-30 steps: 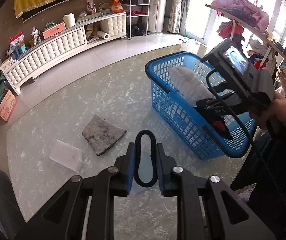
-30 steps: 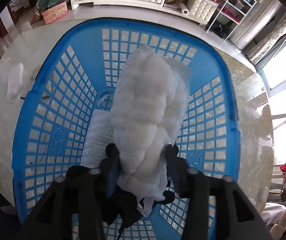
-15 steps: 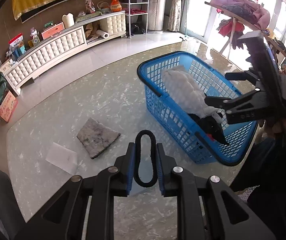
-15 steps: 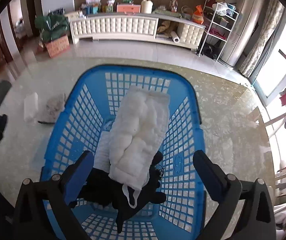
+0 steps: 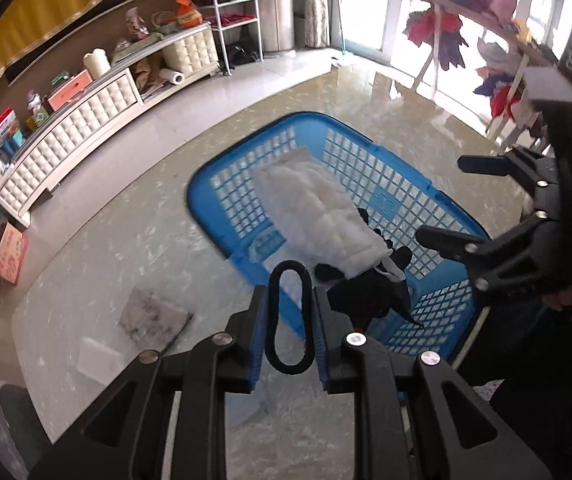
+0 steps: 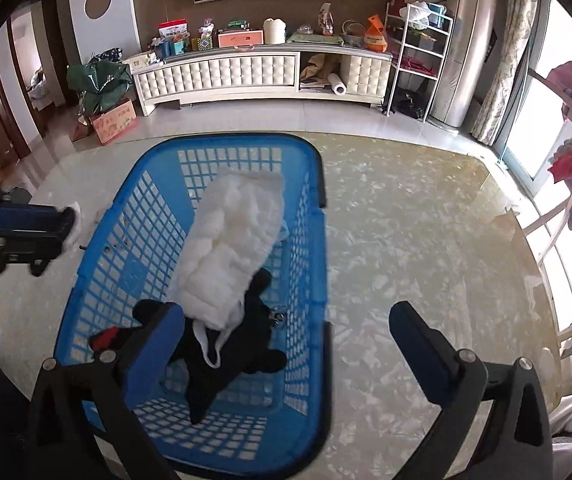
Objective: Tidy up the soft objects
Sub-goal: 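Open the right tool on the quilted cloth while the left tool carries the rubber ring over, then open the left tool to drop the black rubber ring into the basket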
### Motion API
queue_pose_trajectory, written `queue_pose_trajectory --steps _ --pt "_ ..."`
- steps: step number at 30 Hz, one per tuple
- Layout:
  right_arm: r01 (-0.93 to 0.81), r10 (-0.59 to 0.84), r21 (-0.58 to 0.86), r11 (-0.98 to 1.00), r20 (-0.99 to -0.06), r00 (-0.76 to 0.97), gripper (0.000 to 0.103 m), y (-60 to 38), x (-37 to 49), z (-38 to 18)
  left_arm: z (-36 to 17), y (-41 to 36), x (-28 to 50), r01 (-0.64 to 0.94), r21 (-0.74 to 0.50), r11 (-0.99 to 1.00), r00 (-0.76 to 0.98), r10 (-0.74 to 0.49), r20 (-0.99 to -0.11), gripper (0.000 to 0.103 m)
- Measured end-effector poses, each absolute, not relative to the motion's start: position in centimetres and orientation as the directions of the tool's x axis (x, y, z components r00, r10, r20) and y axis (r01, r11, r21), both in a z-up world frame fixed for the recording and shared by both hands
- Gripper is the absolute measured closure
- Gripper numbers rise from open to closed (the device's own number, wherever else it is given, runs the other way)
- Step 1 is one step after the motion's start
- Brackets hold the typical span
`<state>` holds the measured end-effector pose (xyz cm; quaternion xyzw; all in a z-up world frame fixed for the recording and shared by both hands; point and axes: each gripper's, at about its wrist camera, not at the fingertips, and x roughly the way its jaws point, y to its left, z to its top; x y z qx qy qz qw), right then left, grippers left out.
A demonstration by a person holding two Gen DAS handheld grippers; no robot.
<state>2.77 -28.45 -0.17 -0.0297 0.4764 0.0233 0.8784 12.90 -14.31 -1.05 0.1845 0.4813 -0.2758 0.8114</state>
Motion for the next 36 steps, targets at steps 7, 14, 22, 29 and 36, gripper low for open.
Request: queue_pose_trajectory --steps 7,14,22,29,36 --pt "-0.029 0.024 0.009 1.0 -0.83 0.558 0.0 -30.1 2.3 0.5 -3.4 -17.8 13.6 0.658 0.05 0.751 0.337 -0.235 -0.911 0.085" --pt "-0.034 0.055 0.044 0.998 -0.829 0.557 0.0 -30.5 2.7 0.6 -5.3 -19.1 15.0 0.649 0.05 0.76 0.308 -0.203 -0.929 0.085" --pt "-0.035 0.067 0.057 0.998 -0.828 0.557 0.0 -30.7 2.7 0.8 -6.4 -19.8 16.0 0.648 0.064 0.759 0.304 -0.18 -0.935 0.08" --pt "-0.036 0.07 0.06 0.998 -0.833 0.55 0.0 -30.8 2.8 0.7 -6.8 -19.8 16.4 0.648 0.052 0.76 0.295 -0.187 -0.937 0.052" --pt "-0.038 0.066 0.054 0.998 -0.836 0.544 0.0 -30.7 2.7 0.7 -5.8 -19.5 15.8 0.648 0.053 0.76 0.32 -0.208 -0.924 0.017"
